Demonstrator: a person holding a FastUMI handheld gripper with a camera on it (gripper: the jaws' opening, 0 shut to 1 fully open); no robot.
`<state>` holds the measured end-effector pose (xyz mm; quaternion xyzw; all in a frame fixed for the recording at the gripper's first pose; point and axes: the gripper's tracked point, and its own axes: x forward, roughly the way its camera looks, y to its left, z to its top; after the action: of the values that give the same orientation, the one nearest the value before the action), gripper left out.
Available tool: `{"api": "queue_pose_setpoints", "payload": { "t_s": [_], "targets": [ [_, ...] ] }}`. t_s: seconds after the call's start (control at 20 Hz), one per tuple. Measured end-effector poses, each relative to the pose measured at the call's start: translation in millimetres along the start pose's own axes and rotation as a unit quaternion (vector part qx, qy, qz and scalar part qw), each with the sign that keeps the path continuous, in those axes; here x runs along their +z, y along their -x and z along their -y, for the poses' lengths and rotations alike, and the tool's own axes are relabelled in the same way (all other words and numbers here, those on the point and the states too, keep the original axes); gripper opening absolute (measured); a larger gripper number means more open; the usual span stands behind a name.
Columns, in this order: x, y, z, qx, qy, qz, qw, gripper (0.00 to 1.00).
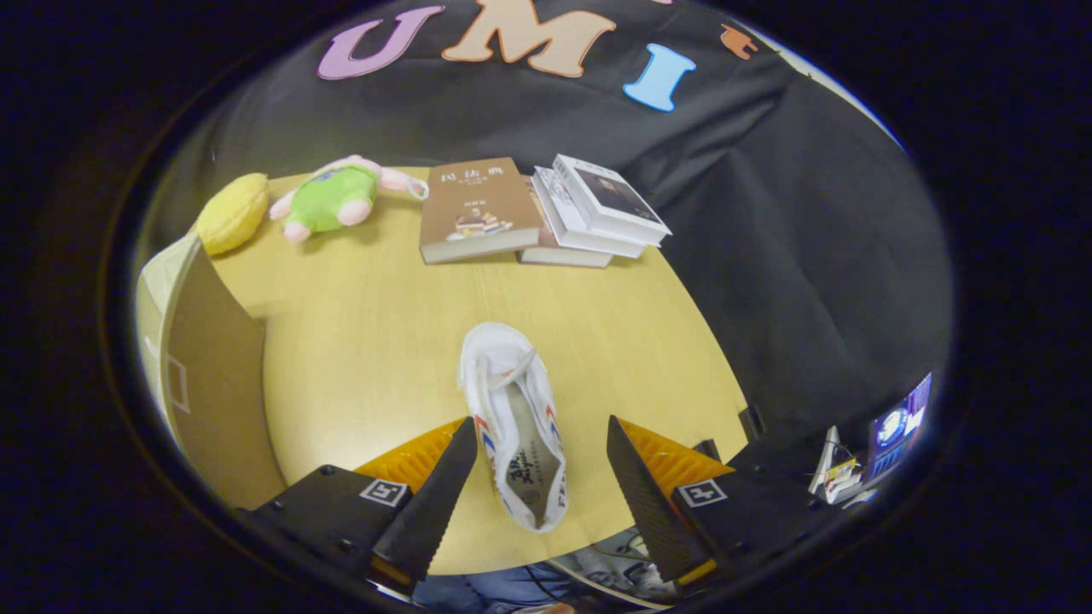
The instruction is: Open the storage box then place both shoes into the box .Put the left shoe in first, then the right shoe, with the right side of both shoes facing outward in a uniform manner.
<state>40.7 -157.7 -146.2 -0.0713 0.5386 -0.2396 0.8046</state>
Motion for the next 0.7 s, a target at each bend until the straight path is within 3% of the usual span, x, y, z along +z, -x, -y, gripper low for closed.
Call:
{"api": "queue_pose_setpoints", "payload": {
  "t_s": [0.3,0.7],
  "targets": [
    [-40.1,-38.8,19.7,-0.013,0.021,-0.064,0.998,0.97],
    [-45.8,-83.6,23.8,-0.016,0.066,-0.092,0.993,0.93]
  ]
}}
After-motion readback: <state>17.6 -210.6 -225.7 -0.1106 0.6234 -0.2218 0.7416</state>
